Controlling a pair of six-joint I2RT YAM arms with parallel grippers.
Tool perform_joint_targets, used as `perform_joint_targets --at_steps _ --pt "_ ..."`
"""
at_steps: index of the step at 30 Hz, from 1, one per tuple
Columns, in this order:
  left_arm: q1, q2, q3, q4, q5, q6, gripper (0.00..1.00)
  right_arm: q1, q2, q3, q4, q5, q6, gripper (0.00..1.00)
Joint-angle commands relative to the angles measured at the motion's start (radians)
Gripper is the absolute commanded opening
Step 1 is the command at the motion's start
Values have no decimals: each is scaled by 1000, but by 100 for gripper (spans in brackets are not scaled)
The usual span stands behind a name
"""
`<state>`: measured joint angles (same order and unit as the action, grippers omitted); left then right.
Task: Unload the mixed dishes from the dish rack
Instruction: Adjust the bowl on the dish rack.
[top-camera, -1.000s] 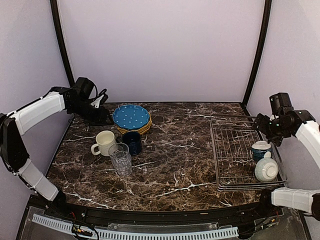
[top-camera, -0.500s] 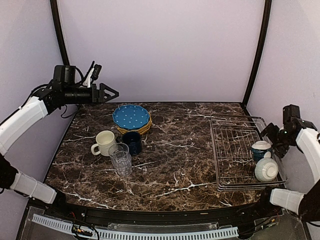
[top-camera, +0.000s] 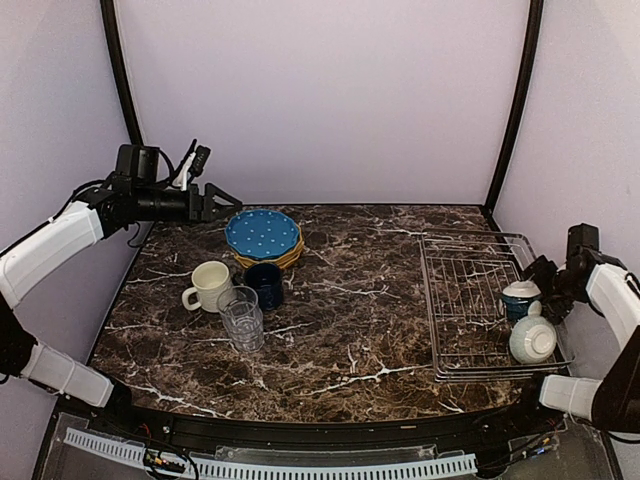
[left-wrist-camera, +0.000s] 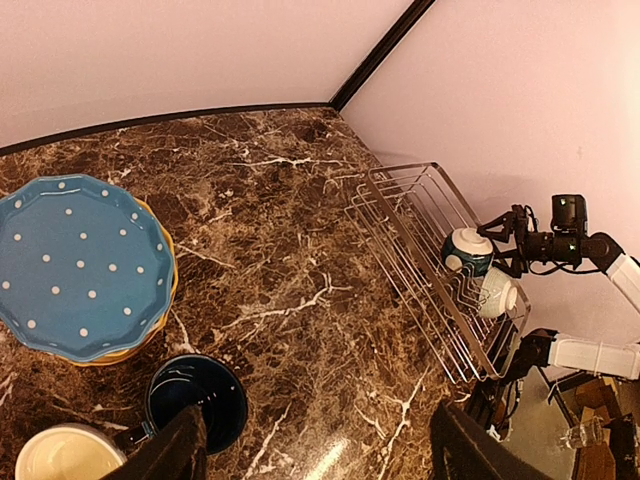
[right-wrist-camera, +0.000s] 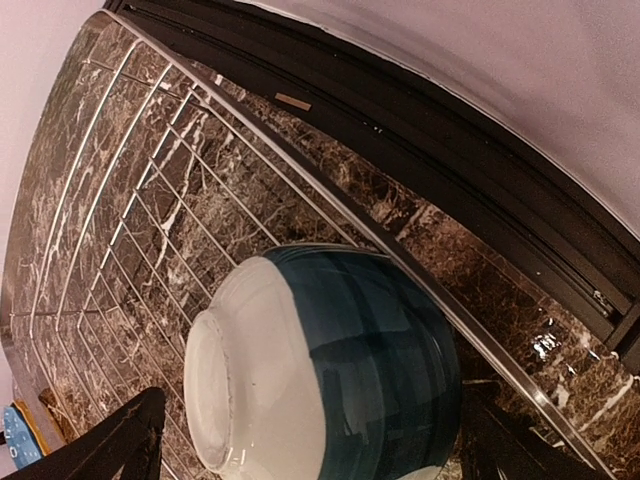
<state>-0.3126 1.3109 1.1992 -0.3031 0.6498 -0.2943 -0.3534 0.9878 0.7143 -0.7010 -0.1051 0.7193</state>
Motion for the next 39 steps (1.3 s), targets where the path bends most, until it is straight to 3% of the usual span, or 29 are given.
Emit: perform_joint_targets --at_steps 1,13,29,39 --pt "-3 -18 -22 21 14 20 76 0 5 -6 118 -127 -16 99" --pt "-3 -4 -30 29 20 12 76 24 1 28 240 -297 -33 99" --pt "-3 8 -35 35 30 4 77 131 175 87 351 -307 -66 98" --pt "-3 17 -38 39 46 -2 77 272 435 263 164 -241 -318 94"
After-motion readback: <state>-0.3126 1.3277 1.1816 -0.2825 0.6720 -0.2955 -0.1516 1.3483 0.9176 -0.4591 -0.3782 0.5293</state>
